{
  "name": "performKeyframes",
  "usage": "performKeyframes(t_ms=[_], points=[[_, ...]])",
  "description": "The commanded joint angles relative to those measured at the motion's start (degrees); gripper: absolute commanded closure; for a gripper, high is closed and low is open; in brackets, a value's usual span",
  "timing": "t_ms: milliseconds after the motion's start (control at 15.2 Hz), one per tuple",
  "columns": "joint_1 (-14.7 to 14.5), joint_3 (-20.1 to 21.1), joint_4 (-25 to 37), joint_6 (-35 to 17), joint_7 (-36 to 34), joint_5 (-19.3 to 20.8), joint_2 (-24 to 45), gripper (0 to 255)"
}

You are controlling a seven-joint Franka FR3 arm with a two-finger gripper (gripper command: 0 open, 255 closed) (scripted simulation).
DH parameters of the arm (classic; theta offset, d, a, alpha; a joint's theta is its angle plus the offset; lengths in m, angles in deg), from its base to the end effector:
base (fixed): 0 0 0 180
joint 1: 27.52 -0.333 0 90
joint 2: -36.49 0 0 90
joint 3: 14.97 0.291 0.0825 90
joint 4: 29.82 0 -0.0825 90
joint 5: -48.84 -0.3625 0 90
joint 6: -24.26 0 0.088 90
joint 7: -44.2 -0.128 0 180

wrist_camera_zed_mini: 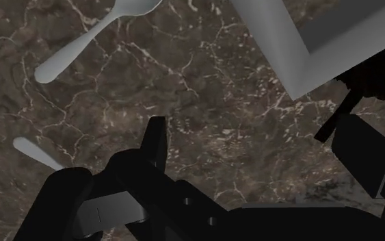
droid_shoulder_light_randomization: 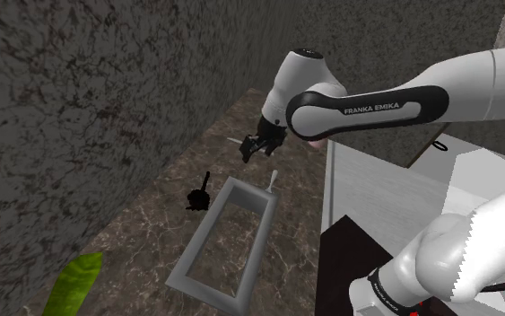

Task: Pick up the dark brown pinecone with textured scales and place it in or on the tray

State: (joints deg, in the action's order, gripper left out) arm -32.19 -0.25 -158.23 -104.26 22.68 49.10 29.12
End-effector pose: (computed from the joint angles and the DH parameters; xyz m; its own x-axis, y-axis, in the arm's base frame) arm 0.4731 0.1675 0.3984 0.9908 -0.0350 0.1305 -0.0337 -0.9994 -0.0122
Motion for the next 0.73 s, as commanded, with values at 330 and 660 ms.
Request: performKeyframes(t_ms=[330, 660], points=[[-1.78, 2.23, 10.38, -6.0, -10.5, 6.31, 14.36, 0], [-2.36, 1.87, 11.27, -8.83, -12.25, 8.16, 18.04, 0]])
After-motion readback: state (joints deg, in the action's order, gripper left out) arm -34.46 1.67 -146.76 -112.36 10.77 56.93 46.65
